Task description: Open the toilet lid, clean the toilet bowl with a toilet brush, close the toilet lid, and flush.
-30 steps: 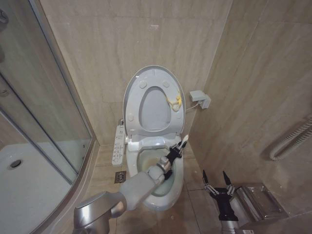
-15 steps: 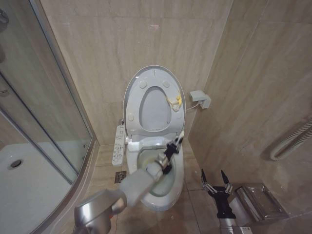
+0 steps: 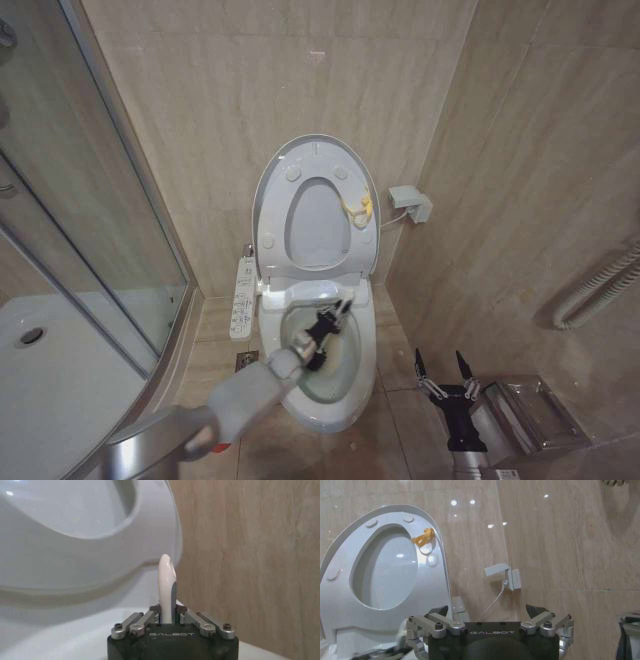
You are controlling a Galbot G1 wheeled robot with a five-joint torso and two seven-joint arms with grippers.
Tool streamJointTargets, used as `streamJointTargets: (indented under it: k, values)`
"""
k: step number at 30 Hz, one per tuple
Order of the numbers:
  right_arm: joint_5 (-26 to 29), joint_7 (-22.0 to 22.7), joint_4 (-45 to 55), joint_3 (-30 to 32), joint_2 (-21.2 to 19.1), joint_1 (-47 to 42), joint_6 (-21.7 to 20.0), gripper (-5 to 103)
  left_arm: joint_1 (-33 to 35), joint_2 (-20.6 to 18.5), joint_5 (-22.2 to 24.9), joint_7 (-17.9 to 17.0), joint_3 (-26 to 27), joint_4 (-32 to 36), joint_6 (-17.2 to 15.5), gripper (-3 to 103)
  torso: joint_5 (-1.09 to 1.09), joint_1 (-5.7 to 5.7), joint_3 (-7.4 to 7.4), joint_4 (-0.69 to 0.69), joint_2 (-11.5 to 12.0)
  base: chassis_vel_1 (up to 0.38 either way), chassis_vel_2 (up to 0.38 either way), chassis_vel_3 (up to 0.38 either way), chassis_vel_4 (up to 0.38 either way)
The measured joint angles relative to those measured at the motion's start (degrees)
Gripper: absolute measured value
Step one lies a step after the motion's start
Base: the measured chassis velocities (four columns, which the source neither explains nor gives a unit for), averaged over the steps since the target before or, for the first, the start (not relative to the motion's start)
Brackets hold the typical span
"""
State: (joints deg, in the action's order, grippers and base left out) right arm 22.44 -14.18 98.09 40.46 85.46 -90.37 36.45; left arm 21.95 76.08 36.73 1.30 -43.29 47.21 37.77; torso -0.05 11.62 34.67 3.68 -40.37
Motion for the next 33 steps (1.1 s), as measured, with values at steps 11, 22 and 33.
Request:
streamJointTargets:
  k: [11, 22, 33]
  values:
    - [-0.3, -0.3, 0.1, -0.7, 0.3, -0.1, 0.2, 100, 3.7, -9.7, 1.1, -0.7, -1.8, 8.5, -1.7, 18, 0.06, 0.0, 0.02, -0.05, 0.0, 0.0, 0.0, 0.0, 0.0]
    - [0.1, -0.5, -0.1, -0.4, -0.3, -0.7, 0.7, 100, 0.7, -5.3, 1.3, -0.8, -1.4, 5.5, -1.8, 18, 0.06, 0.01, 0.02, -0.01, 0.0, 0.0, 0.0, 0.0, 0.0]
    - [1.2, -0.5, -0.4, 0.1, -1.0, -0.7, 0.8, 100, -6.6, 4.2, 5.6, -1.4, -2.2, 4.0, -2.7, 18, 0.06, 0.01, 0.01, 0.01, 0.0, 0.0, 0.0, 0.0, 0.0]
